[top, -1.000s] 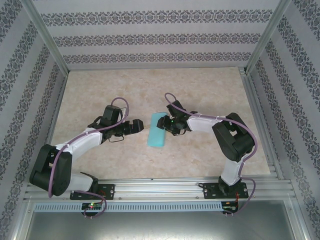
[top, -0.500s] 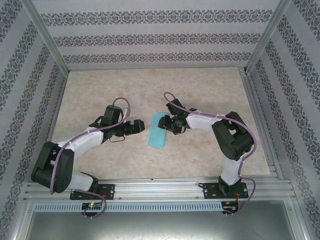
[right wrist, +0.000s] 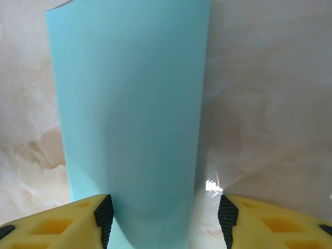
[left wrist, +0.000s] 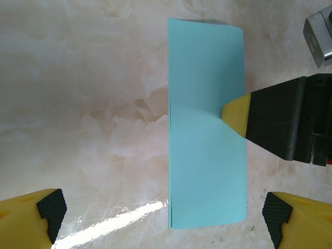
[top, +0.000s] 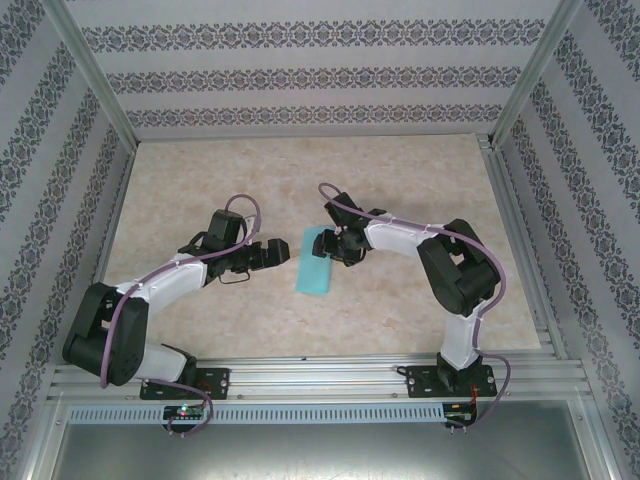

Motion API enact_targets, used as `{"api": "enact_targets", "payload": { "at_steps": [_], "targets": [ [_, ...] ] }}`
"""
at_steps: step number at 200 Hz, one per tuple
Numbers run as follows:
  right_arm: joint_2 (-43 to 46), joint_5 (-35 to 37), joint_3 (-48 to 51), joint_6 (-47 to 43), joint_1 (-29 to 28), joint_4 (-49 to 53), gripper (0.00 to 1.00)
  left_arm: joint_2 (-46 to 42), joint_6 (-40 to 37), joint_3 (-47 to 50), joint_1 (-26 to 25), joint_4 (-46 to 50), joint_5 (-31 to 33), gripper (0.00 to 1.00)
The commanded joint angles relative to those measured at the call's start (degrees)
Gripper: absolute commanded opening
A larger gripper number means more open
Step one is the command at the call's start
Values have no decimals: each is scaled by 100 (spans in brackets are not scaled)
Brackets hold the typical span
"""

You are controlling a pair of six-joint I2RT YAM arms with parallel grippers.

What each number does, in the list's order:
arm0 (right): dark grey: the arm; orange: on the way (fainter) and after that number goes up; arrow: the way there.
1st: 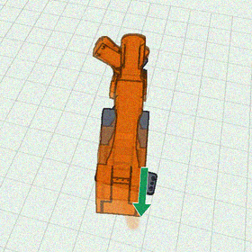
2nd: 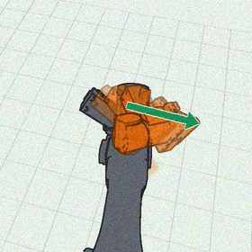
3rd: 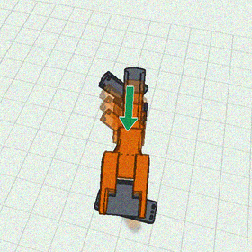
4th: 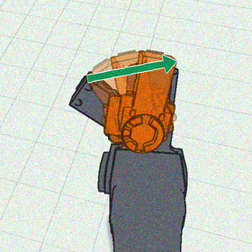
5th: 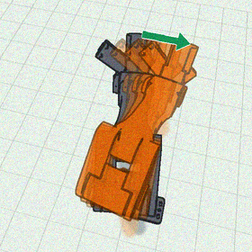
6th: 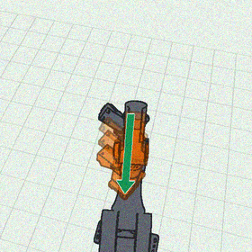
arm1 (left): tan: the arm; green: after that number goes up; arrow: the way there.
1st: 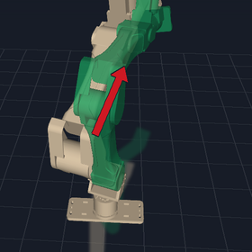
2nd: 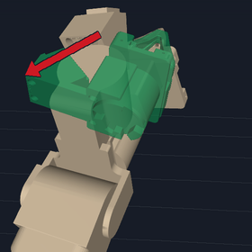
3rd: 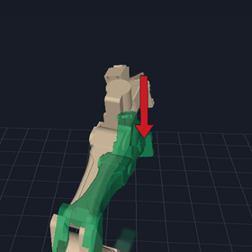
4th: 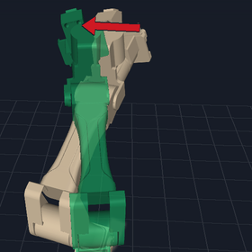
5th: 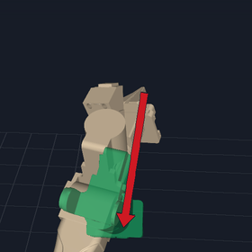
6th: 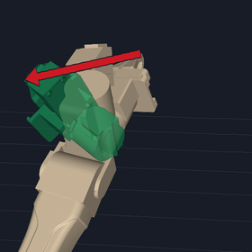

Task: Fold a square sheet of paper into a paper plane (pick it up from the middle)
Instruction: Fold the square sheet of paper in half at the center of the table.

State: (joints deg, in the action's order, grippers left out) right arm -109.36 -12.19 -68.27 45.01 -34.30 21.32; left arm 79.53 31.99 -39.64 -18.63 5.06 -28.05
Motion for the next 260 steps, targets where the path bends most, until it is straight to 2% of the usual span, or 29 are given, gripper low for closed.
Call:
{"api": "enact_targets", "payload": {
  "at_steps": [1,67,114,168,193,230,260],
  "targets": [
    [-261,397,-37,-92,-20,421,60,39,9,-147,75,-84,38,100],
    [-424,452,-144,-2,-54,591,60,23,-24,-139,78,-76,45,100],
    [-514,740,-292,32,-111,954,61,38,9,-132,79,-92,66,100],
    [-577,892,-283,95,-124,1032,60,57,52,-102,74,-172,15,92],
    [-604,917,-301,61,-134,1066,60,202,96,-153,75,-209,-84,78],
    [-621,984,-301,69,-142,1111,60,696,226,-434,19,-189,-342,40],
    [-683,995,-328,81,-147,1153,60,1048,323,-648,-142,-246,-430,22]
  ]
}}
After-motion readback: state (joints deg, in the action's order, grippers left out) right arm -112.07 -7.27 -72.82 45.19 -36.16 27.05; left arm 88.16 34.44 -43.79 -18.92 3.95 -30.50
